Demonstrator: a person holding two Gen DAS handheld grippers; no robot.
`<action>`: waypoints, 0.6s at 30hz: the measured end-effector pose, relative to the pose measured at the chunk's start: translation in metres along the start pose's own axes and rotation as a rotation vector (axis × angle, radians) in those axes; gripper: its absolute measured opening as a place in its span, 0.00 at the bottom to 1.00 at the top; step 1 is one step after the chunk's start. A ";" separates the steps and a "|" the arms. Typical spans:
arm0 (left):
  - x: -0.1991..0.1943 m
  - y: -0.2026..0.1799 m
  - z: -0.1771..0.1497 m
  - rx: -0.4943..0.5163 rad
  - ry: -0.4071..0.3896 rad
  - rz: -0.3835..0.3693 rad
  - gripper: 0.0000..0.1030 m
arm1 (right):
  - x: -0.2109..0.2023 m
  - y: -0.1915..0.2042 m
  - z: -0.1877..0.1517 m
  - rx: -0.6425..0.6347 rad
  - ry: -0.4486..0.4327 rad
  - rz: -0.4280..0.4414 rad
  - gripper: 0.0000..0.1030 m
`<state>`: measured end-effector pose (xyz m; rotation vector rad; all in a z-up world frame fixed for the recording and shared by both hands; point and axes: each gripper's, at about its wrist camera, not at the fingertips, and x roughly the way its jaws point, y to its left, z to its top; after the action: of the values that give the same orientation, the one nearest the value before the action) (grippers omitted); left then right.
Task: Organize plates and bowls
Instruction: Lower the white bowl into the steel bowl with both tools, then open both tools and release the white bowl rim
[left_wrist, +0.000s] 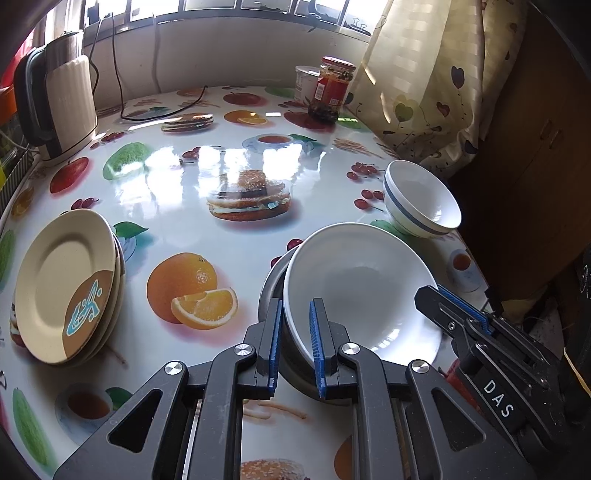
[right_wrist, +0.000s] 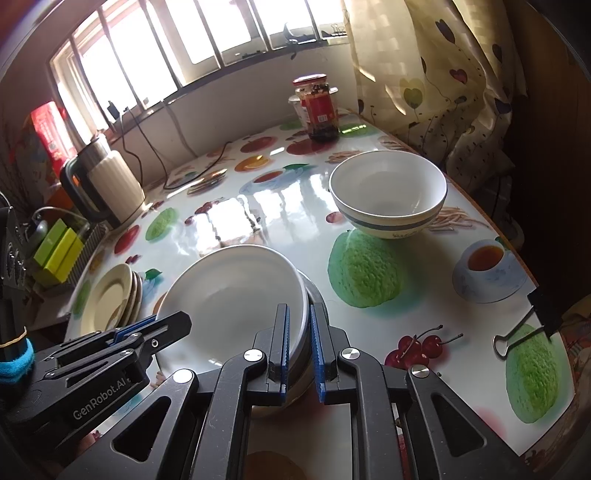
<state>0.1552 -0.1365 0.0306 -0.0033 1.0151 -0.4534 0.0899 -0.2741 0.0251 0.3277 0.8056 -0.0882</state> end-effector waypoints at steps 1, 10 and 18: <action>0.000 0.000 0.000 0.000 0.000 0.000 0.15 | 0.000 0.000 0.000 -0.001 0.000 -0.001 0.13; -0.002 -0.002 0.000 0.014 -0.011 -0.011 0.20 | -0.001 0.000 0.000 0.001 -0.005 0.012 0.20; -0.011 -0.005 0.003 0.028 -0.041 0.005 0.22 | -0.007 0.004 0.001 0.002 -0.025 0.003 0.32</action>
<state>0.1510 -0.1373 0.0421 0.0143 0.9678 -0.4615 0.0861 -0.2712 0.0321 0.3291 0.7804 -0.0906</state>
